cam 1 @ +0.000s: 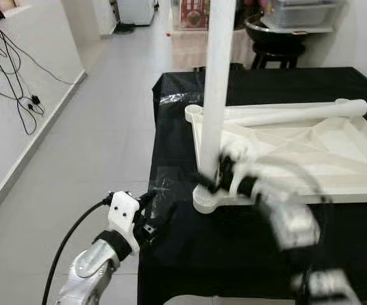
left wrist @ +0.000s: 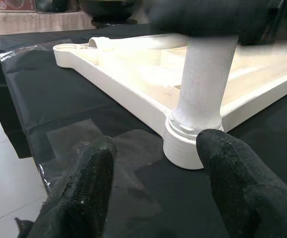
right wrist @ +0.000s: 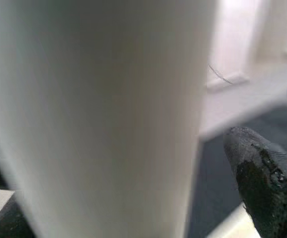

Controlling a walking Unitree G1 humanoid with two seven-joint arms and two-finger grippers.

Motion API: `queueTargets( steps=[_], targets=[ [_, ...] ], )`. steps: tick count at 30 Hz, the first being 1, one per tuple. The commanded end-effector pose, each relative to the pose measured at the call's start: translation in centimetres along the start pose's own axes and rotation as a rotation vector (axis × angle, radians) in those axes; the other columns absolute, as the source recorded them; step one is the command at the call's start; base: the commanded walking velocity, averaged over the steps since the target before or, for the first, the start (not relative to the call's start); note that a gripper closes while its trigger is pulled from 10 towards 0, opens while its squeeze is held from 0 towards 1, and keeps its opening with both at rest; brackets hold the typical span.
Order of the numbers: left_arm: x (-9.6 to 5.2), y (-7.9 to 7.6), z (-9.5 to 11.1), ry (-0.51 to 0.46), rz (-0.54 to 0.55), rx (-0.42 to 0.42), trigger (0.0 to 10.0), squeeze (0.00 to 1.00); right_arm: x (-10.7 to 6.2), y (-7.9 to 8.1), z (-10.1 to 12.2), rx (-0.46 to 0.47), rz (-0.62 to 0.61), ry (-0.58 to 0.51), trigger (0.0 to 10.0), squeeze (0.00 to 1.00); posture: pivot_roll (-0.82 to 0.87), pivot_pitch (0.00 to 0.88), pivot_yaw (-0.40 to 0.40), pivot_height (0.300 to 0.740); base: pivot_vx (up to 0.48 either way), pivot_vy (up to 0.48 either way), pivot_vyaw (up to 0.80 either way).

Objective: Building children table

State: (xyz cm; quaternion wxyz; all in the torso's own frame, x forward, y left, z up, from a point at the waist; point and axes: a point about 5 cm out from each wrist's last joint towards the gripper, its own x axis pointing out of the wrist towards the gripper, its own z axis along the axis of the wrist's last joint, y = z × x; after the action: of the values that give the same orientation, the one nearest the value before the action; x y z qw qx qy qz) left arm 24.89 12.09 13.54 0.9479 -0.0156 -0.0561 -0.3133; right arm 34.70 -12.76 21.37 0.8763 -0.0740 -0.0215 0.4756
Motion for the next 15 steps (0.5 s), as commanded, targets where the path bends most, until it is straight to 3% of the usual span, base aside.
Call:
queueTargets(
  steps=[1,4,13,14,15],
  targets=[
    [-0.2,-0.1,-0.4,0.019,0.007,-0.006,10.0,0.00,0.3,0.7,-1.6,0.059,0.173,0.060,10.0,0.00,-0.10,0.102,0.000,0.740,0.000,0.000,0.00],
    [-0.3,-0.3,-0.3,0.019,0.007,-0.007,10.0,0.00,0.6,-0.4,-1.1,0.065,0.278,0.107,10.0,0.00,-0.09,0.103,0.001,0.740,0.000,0.000,0.00],
    [-0.7,-0.6,-0.4,0.032,-0.003,-0.009,10.0,0.00,1.1,-1.7,-1.4,0.123,0.314,0.160,10.0,0.00,-0.05,0.103,0.005,0.740,0.000,0.000,0.00],
    [-0.9,-0.7,-0.4,0.038,0.001,-0.003,10.0,0.00,0.9,-2.0,-1.7,0.141,0.305,0.169,0.0,0.00,-0.03,0.106,0.007,0.740,0.000,0.000,0.00],
    [-0.9,-0.7,-0.4,0.038,0.001,-0.003,10.0,0.00,0.9,-2.0,-1.7,0.141,0.305,0.169,0.0,0.00,-0.03,0.106,0.007,0.740,0.000,0.000,0.00]
  ],
)
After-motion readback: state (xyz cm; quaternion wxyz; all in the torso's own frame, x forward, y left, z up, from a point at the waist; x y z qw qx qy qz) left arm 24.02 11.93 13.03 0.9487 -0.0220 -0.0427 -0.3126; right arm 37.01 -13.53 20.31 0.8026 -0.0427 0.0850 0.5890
